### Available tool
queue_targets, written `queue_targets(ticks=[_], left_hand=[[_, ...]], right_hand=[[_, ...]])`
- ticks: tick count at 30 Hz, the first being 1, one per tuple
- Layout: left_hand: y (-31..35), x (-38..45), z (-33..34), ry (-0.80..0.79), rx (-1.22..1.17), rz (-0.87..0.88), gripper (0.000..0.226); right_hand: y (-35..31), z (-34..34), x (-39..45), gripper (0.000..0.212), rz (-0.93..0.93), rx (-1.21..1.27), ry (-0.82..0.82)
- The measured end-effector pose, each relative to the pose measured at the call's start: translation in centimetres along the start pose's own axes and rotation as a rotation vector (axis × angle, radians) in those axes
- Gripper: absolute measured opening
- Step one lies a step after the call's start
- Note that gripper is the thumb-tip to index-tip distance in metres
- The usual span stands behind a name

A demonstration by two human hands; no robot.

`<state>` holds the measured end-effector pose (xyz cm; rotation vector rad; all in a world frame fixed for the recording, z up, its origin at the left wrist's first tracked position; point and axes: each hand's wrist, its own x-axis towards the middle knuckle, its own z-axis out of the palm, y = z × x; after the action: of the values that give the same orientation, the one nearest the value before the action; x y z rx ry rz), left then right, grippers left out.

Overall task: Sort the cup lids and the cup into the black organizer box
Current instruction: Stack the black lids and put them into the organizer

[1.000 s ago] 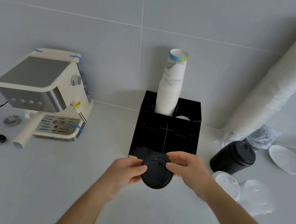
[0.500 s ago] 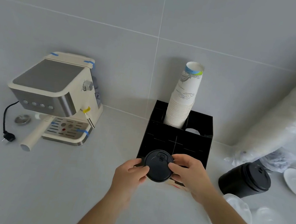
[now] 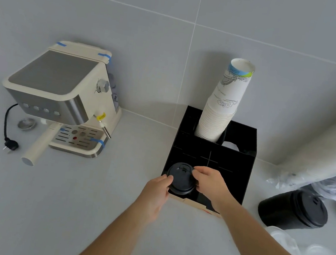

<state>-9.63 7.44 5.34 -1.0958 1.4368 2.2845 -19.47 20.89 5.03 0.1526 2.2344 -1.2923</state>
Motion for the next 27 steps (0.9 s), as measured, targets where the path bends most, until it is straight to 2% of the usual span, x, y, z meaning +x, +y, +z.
queue_targets(ticks=[1, 6, 15, 21, 27], left_hand=[[0.2, 0.2, 0.1, 0.0, -0.009, -0.003, 0.018], [0.9, 1.0, 0.6, -0.027, -0.018, -0.027, 0.05], [2.4, 3.2, 1.6, 0.079, 0.141, -0.067, 0.072], [3.2, 4.1, 2.6, 0.12, 0.071, -0.135, 0.061], [2.9, 5.2, 2.9, 0.152, 0.052, -0.175, 0.064]], right_hand=[[-0.4, 0.1, 0.0, 0.028, 0.046, 0.072, -0.022], [-1.7, 0.3, -0.4, 0.068, 0.235, 0.438, -0.211], [-1.1, 2.2, 1.4, 0.081, 0.353, 0.576, -0.13], [-1.0, 2.6, 2.0, 0.077, 0.391, 0.623, -0.097], [-0.3, 3.0, 2.5, 0.089, 0.4, 0.608, -0.075]])
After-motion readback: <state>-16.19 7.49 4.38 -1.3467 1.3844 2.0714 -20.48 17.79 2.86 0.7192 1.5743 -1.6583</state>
